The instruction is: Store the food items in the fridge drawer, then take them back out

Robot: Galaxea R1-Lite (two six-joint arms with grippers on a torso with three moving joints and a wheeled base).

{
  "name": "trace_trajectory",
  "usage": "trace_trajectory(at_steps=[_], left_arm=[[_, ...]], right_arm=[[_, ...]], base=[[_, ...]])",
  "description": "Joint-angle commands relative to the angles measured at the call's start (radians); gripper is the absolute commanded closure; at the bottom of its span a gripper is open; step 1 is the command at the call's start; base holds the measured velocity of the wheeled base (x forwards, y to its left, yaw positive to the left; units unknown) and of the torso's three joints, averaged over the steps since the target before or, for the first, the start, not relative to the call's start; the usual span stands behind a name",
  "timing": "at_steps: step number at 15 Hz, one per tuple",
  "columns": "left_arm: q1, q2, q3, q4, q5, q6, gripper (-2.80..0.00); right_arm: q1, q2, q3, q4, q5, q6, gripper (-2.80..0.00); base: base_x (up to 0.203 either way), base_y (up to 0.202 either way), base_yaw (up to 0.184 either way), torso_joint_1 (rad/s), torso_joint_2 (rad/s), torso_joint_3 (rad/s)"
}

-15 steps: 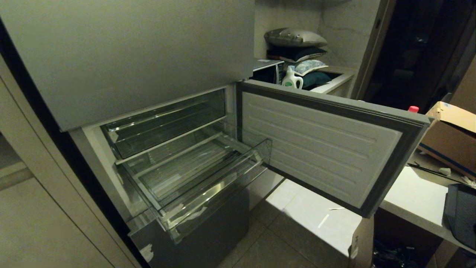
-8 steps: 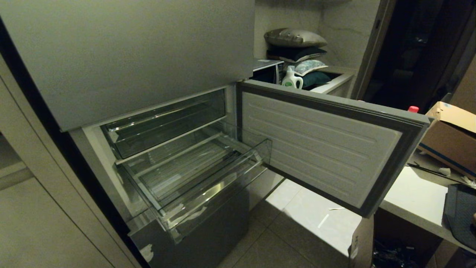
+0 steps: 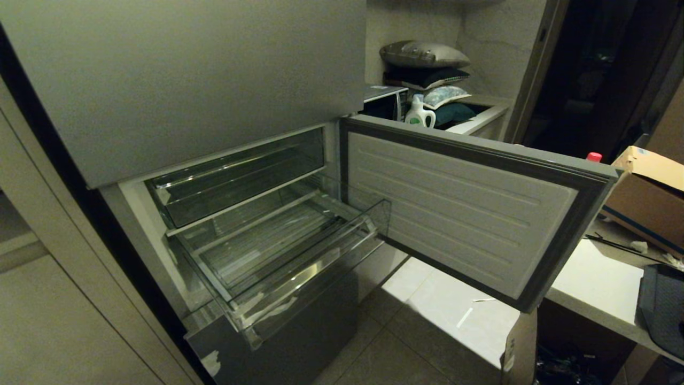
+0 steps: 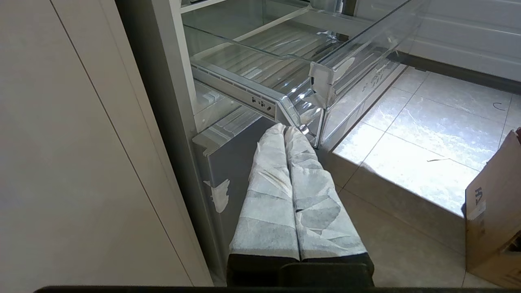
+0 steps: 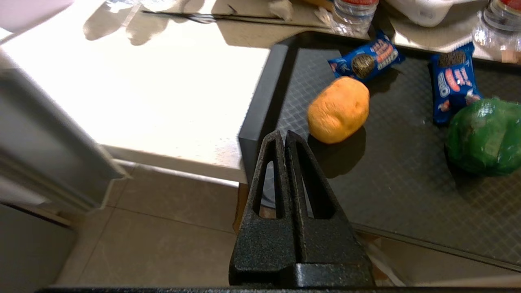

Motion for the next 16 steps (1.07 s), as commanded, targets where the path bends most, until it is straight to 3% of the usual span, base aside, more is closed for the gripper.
trace_trajectory(at_steps=[1,4,6,8,10,11,14,16], left_arm=[[0.000,0.002,0.000,0.000,-0.001,0.000,0.00],[0.000,0.002,0.000,0.000,0.000,0.000,0.00],[0.000,0.002,0.000,0.000,0.000,0.000,0.00],[0.000,0.002,0.000,0.000,0.000,0.000,0.00],[0.000,0.002,0.000,0.000,0.000,0.000,0.00],[0.000,0.002,0.000,0.000,0.000,0.000,0.00],[0.000,0.002,0.000,0.000,0.000,0.000,0.00],[0.000,0.002,0.000,0.000,0.000,0.000,0.00]], right_arm=[[0.008,-0.078,0.035,-0.006,0.003,0.001,0.00],[0.008,-0.212,0.104,-0.004,0.032,0.005,0.00],[0.010,-0.305,0.189,-0.002,0.113,0.002,0.00],[0.069,-0.364,0.227,0.022,0.150,0.010,0.00],[0.210,-0.398,0.227,0.070,0.140,0.013,0.00],[0.319,-0.430,0.228,0.111,0.110,0.012,0.00],[0.625,-0.652,0.228,0.332,-0.008,0.010,0.00],[0.754,-0.846,0.228,0.494,-0.061,0.010,0.00]], base=[[0.000,0.000,0.000,0.000,0.00,0.000],[0.000,0.000,0.000,0.000,0.00,0.000],[0.000,0.000,0.000,0.000,0.00,0.000],[0.000,0.000,0.000,0.000,0.00,0.000],[0.000,0.000,0.000,0.000,0.00,0.000],[0.000,0.000,0.000,0.000,0.00,0.000],[0.000,0.000,0.000,0.000,0.00,0.000],[0.000,0.000,0.000,0.000,0.00,0.000]])
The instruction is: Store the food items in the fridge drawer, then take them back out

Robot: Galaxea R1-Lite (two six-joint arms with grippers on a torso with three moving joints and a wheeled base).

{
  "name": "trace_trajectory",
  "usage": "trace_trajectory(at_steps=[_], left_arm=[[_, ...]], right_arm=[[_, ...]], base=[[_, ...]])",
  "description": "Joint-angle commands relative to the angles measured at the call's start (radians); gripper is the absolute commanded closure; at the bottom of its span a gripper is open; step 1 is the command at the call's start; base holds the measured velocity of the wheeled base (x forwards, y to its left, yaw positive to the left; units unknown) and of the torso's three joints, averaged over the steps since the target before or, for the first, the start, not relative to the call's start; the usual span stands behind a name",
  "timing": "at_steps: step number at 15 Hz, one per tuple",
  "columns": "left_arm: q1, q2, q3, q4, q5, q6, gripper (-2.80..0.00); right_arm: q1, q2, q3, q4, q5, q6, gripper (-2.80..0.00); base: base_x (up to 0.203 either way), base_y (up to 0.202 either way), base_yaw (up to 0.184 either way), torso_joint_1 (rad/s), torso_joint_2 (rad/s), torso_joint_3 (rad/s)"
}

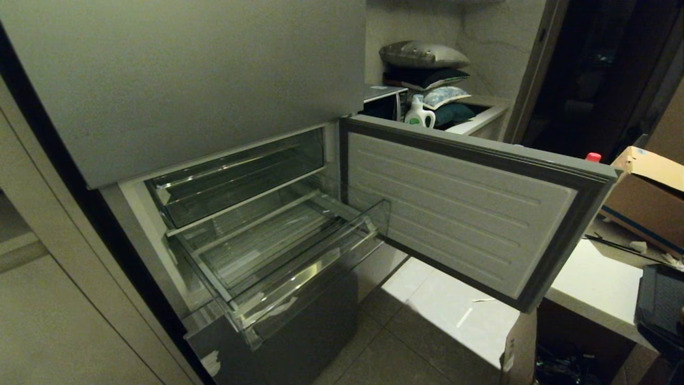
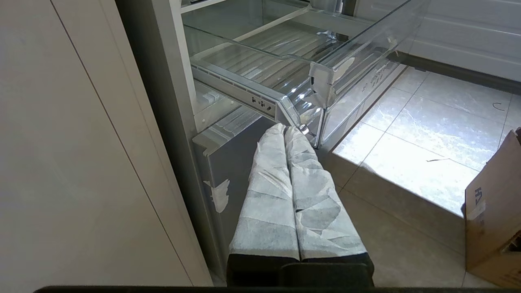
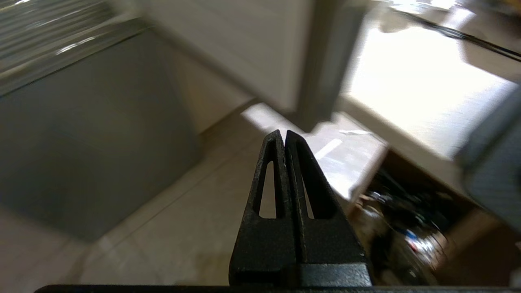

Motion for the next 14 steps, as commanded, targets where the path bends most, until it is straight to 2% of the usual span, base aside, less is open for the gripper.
trace_trajectory(at_steps=[1,4,6,8,10,12,14], left_arm=[[0.000,0.002,0.000,0.000,-0.001,0.000,0.00],[0.000,0.002,0.000,0.000,0.000,0.000,0.00],[0.000,0.002,0.000,0.000,0.000,0.000,0.00],[0.000,0.002,0.000,0.000,0.000,0.000,0.00],[0.000,0.002,0.000,0.000,0.000,-0.002,0.00],[0.000,0.002,0.000,-0.002,0.000,-0.002,0.00],[0.000,0.002,0.000,0.000,0.000,0.000,0.00]], right_arm=[[0.143,-0.318,0.031,0.181,-0.039,-0.001,0.00],[0.214,-0.596,0.030,0.376,-0.125,-0.002,0.00],[0.242,-0.647,0.031,0.529,-0.200,0.000,0.00],[0.251,-0.642,0.008,0.671,-0.211,-0.037,0.00],[0.250,-0.643,0.008,0.672,-0.210,-0.041,0.00],[0.165,-0.666,0.009,0.670,-0.203,-0.041,0.00],[0.145,-0.678,0.024,0.620,-0.192,-0.037,0.00]], base=[[0.000,0.000,0.000,0.000,0.00,0.000],[0.000,0.000,0.000,0.000,0.00,0.000],[0.000,0.000,0.000,0.000,0.00,0.000],[0.000,0.000,0.000,0.000,0.00,0.000],[0.000,0.000,0.000,0.000,0.00,0.000],[0.000,0.000,0.000,0.000,0.00,0.000],[0.000,0.000,0.000,0.000,0.00,0.000]])
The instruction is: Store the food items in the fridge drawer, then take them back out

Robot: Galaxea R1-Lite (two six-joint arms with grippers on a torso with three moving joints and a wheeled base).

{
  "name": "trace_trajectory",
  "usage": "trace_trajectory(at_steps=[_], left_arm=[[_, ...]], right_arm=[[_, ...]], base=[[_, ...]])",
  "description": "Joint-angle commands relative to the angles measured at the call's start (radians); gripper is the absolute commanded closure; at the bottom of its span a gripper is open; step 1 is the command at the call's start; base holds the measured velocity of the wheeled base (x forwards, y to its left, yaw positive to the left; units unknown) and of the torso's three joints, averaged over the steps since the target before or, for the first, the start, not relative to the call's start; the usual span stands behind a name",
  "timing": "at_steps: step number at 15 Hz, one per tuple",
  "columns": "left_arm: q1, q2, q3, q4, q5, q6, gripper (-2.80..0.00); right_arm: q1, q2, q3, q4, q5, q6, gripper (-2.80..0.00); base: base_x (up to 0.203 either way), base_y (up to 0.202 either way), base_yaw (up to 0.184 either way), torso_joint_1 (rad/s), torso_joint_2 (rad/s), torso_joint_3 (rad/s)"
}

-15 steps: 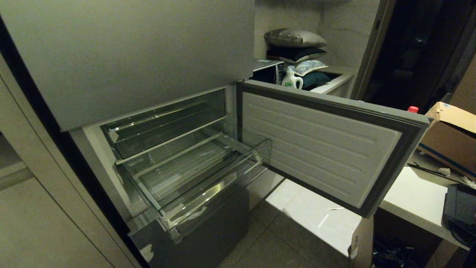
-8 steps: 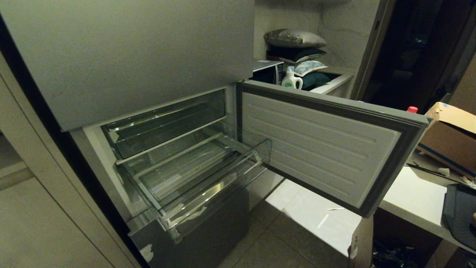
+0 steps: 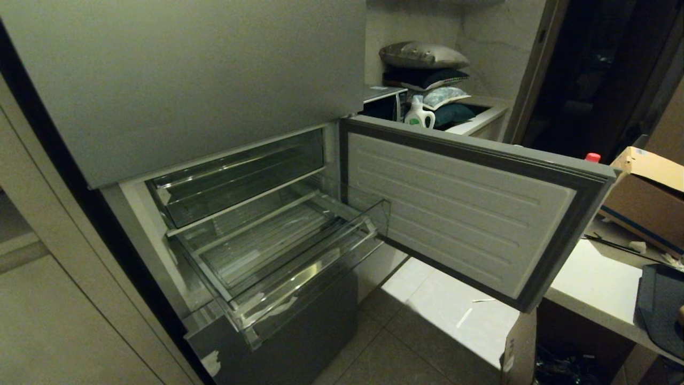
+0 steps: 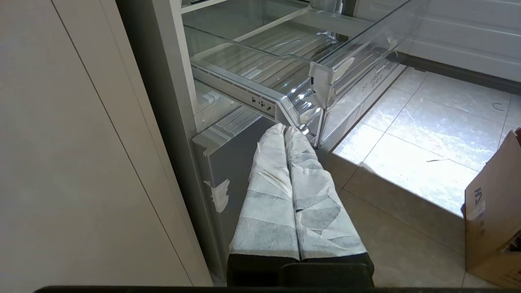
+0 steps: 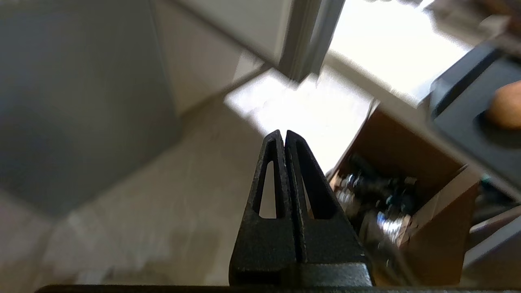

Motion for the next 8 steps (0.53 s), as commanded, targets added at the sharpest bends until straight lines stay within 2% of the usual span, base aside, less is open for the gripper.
trace_trajectory(at_steps=[1,5,8], left_arm=[[0.000,0.002,0.000,0.000,0.000,0.000,0.00],[0.000,0.002,0.000,-0.001,0.000,-0.001,0.00],[0.000,0.002,0.000,0.000,0.000,-0.001,0.00]], right_arm=[[-0.016,-0.033,0.029,-0.043,0.002,-0.001,0.00],[0.009,-0.239,0.030,-0.041,0.013,0.001,0.00],[0.015,-0.249,0.031,-0.040,0.010,0.013,0.00]], base=[[0.000,0.000,0.000,0.000,0.00,0.000],[0.000,0.000,0.000,0.000,0.00,0.000],[0.000,0.000,0.000,0.000,0.00,0.000]])
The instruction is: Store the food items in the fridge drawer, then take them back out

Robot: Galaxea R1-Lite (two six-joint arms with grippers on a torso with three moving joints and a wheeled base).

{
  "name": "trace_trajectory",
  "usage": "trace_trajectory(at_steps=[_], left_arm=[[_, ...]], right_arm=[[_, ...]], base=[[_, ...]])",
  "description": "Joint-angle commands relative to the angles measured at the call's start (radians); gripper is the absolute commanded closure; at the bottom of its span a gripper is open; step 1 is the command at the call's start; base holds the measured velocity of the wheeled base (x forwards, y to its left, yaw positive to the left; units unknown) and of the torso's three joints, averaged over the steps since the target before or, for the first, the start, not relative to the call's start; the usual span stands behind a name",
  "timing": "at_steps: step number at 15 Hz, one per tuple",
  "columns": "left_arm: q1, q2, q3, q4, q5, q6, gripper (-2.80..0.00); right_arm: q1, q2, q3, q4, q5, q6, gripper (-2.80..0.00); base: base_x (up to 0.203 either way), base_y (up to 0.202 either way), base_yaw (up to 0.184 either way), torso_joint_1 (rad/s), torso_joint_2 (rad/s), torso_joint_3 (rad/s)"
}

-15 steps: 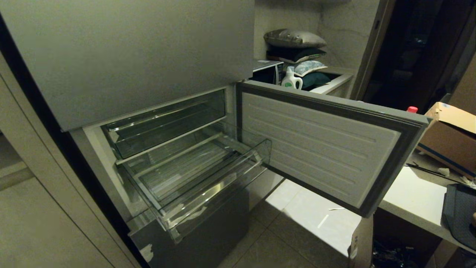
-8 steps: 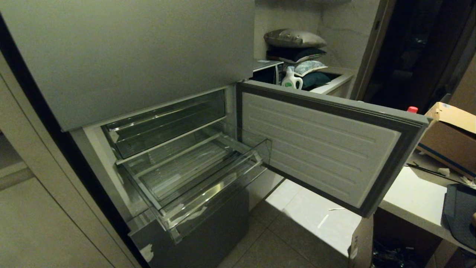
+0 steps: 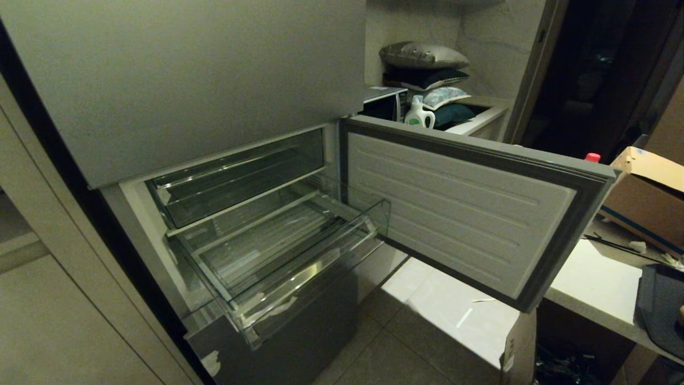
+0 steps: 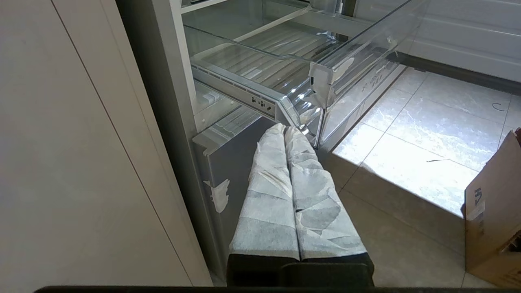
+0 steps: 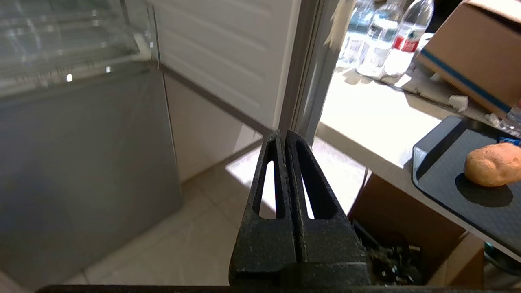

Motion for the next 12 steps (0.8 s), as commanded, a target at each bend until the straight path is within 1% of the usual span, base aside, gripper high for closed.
trace_trajectory(at_steps=[1,2,11,12], left_arm=[[0.000,0.002,0.000,0.000,0.000,-0.001,0.00],[0.000,0.002,0.000,0.000,0.000,-0.001,0.00],[0.000,0.002,0.000,-0.001,0.000,-0.001,0.00],[0.000,0.002,0.000,0.000,0.000,-0.001,0.00]], right_arm=[[0.002,-0.034,0.031,-0.001,-0.001,0.008,0.00],[0.002,-0.034,0.031,-0.001,-0.001,0.018,0.00],[0.002,-0.034,0.031,-0.001,-0.002,0.018,0.00],[0.002,-0.034,0.031,-0.002,-0.002,0.017,0.00]], base=[[0.000,0.000,0.000,0.000,0.00,0.000],[0.000,0.000,0.000,0.000,0.00,0.000],[0.000,0.000,0.000,0.000,0.00,0.000],[0.002,-0.003,0.076,-0.001,0.00,0.000]])
